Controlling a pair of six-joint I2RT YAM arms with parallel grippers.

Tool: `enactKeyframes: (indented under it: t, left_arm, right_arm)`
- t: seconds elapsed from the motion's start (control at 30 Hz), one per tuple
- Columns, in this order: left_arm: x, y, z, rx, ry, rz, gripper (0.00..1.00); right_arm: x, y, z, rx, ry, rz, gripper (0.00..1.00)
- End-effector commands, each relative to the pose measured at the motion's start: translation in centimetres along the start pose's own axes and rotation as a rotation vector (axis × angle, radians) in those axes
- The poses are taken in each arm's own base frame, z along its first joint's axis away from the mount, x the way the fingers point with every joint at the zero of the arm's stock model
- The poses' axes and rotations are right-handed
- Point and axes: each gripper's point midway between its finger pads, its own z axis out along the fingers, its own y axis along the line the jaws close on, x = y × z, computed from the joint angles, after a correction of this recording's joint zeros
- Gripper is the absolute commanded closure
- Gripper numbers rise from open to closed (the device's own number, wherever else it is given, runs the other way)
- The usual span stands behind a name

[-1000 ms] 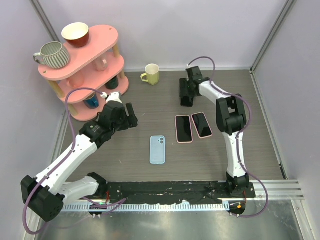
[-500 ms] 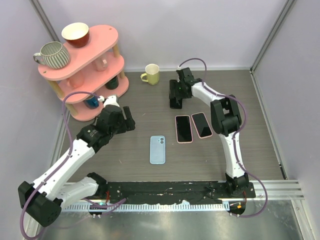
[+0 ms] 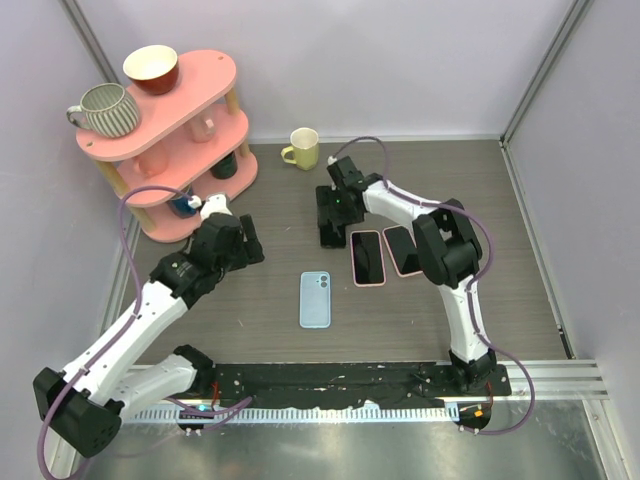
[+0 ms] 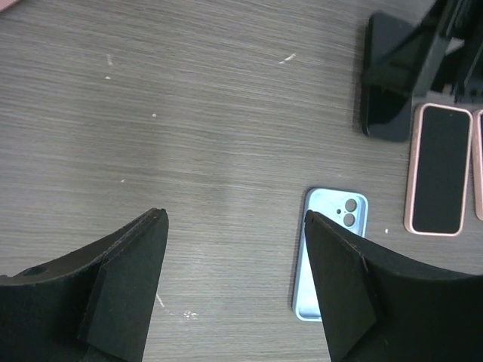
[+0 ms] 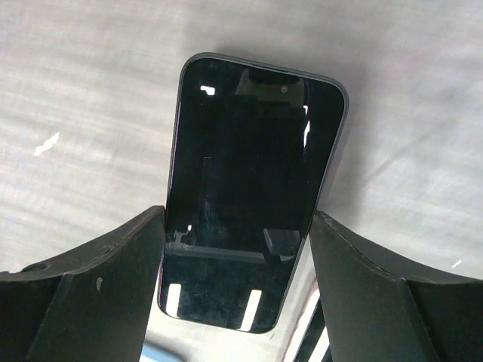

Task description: Put the phone into the phone case

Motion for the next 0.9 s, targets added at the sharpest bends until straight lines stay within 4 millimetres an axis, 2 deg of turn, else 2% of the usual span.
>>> enactKeyframes:
  t: [0.0, 0.03, 0.1, 0.17, 0.33, 0.43, 0.57, 0.6, 0.67, 0.7, 0.77, 0.8, 0.87]
  left_arm:
    - [-1.4, 2.2, -1.2, -0.087, -0.084, -0.037, 0.22]
    - [-1.6, 2.3, -1.5, -0.09, -0.099, -0.042, 0.21]
    - [-2.2, 2.6, -2.1, -0.082, -0.138, -0.057, 0.21]
    - [-2.3, 2.6, -2.3, -0.074, -0.152, -0.061, 0.2]
    - [-1.6, 3.1, -2.2, -0.095, -0.127, -0.061, 0.2]
    - [-1.0, 3.4, -2.3, -0.112, -0.107, -0.075, 0.2]
    - [-0.5, 4.2, -2.7, -0.127, -0.108, -0.1, 0.2]
    - [-0.5, 4.3, -2.8, -0.125, -0.113, -0.107, 0.2]
    - [-0.4, 4.4, -3.2, -0.111, -0.127, -0.125, 0.2]
    - [-0.5, 4.5, -3.3, -0.108, -0.134, -0.127, 0.2]
    - [-0.4, 4.7, -3.5, -0.1, -0.148, -0.134, 0.2]
    - [-0.5, 4.8, -3.6, -0.104, -0.155, -0.134, 0.2]
    - [-0.6, 4.9, -3.8, -0.103, -0.162, -0.13, 0.2]
  right_arm:
    - [0.0, 4.5, -4.8, -0.069, -0.09, 0.021, 0.33]
    - [-0.1, 5.3, -5.6, -0.064, -0.122, 0.015, 0.33]
    - [0.4, 5.9, -6.0, -0.067, -0.135, 0.023, 0.33]
    - [0.4, 7.2, -7.1, -0.086, -0.163, 0.018, 0.33]
    - [0.7, 9.1, -8.7, -0.112, -0.189, 0.014, 0.33]
    - [1.7, 10.3, -9.9, -0.115, -0.183, 0.019, 0.33]
    - [4.4, 11.7, -11.2, -0.116, -0.173, 0.057, 0.34]
    - [6.1, 12.5, -11.7, -0.123, -0.162, 0.04, 0.33]
    - [7.0, 12.9, -11.9, -0.105, -0.183, 0.065, 0.34]
    - [8.2, 12.5, -11.5, -0.088, -0.175, 0.067, 0.34]
    - [9.1, 13.7, -11.9, -0.12, -0.199, 0.081, 0.33]
    - [10.2, 13.3, -11.5, -0.108, -0.191, 0.081, 0.34]
    - [11.2, 14.0, -11.6, -0.117, -0.195, 0.076, 0.34]
